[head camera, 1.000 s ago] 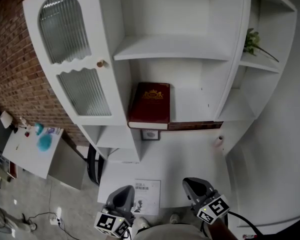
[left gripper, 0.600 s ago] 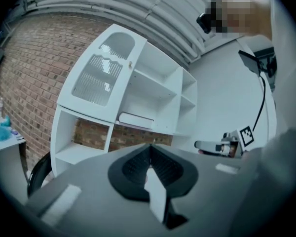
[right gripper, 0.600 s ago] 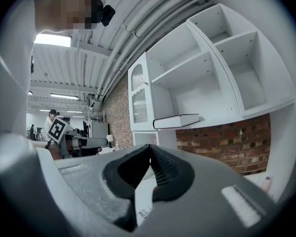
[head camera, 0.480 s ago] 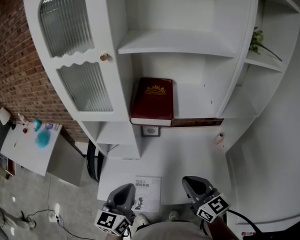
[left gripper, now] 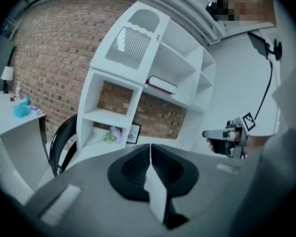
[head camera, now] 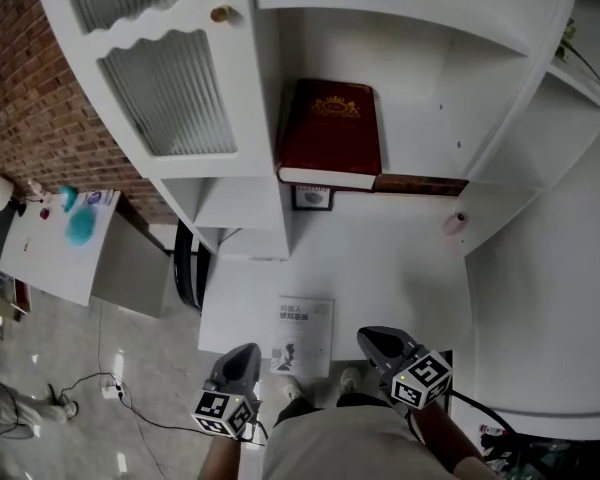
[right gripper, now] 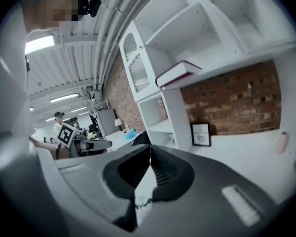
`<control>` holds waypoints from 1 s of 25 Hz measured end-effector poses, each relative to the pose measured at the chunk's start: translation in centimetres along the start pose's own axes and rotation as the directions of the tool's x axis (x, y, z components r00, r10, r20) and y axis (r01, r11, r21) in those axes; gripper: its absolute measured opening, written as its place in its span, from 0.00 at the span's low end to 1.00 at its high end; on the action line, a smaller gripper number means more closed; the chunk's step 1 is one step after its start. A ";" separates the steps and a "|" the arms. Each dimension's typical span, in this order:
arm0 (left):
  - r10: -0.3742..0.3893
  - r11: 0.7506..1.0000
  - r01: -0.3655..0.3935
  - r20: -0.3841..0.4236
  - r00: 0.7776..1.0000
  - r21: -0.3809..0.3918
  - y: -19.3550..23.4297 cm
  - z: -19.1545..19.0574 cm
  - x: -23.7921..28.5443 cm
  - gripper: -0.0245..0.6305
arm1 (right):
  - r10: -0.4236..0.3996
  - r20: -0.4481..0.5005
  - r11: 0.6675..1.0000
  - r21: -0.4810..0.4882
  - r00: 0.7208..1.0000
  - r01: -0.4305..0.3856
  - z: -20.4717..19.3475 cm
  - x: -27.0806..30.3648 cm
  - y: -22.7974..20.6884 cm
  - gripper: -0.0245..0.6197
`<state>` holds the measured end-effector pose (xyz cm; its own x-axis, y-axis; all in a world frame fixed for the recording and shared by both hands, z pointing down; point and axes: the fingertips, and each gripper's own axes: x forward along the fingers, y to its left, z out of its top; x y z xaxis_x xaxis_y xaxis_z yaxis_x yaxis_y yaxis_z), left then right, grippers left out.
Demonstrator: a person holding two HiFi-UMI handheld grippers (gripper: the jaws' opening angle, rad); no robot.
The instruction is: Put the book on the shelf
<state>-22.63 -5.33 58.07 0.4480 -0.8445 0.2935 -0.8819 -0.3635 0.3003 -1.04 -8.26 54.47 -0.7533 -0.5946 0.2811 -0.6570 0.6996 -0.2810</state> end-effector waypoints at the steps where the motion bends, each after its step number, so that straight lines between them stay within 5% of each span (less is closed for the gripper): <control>1: -0.003 1.000 0.002 -0.044 0.999 -0.025 0.9 -2.0 0.0 0.06 | 0.011 -0.036 0.999 0.035 0.999 -0.009 -1.6 0.6 0.1 0.04; 6: -0.048 0.995 0.022 -0.258 0.965 -0.102 3.4 -10.9 0.5 0.13 | 0.068 -0.200 0.982 0.184 0.978 -0.031 -9.5 2.9 0.2 0.13; 11: -0.133 0.979 0.048 -0.447 0.884 -0.196 4.5 -19.1 0.8 0.22 | 0.106 -0.376 0.942 0.335 0.921 0.029 -18.1 4.0 0.6 0.18; 14: -0.192 0.963 0.047 -0.560 0.806 -0.264 4.8 -24.1 1.1 0.33 | 0.067 -0.540 0.933 0.331 0.839 0.139 -23.7 3.8 0.4 0.19; 16: -0.211 0.955 0.026 -0.617 0.758 -0.295 5.2 -26.9 1.6 0.37 | 0.016 -0.655 0.938 0.272 0.756 0.216 -26.7 3.6 0.1 0.19; 18: -0.215 0.950 -0.001 -0.654 0.725 -0.313 5.7 -28.9 2.3 0.38 | -0.039 -0.735 0.946 0.191 0.677 0.262 -28.9 3.6 0.0 0.20; 20: -0.225 0.942 -0.018 -0.671 0.706 -0.335 6.2 -30.3 2.9 0.40 | -0.066 -0.763 0.941 0.166 0.643 0.294 -30.3 4.2 0.5 0.25; 23: -0.263 0.920 -0.032 -0.675 0.689 -0.391 6.6 -31.8 3.8 0.44 | -0.059 -0.764 0.876 0.269 0.643 0.400 -32.5 4.9 0.8 0.38; 25: -0.285 0.908 -0.037 -0.679 0.677 -0.417 6.8 -32.6 4.3 0.46 | -0.033 -0.751 0.779 0.394 0.659 0.488 -34.2 4.9 0.3 0.46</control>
<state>-21.93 1.39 91.01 0.6539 -0.2007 0.7295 -0.7560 -0.1345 0.6406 -3.93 2.58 87.20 -0.4529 -0.1171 0.8838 -0.8909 0.0981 -0.4435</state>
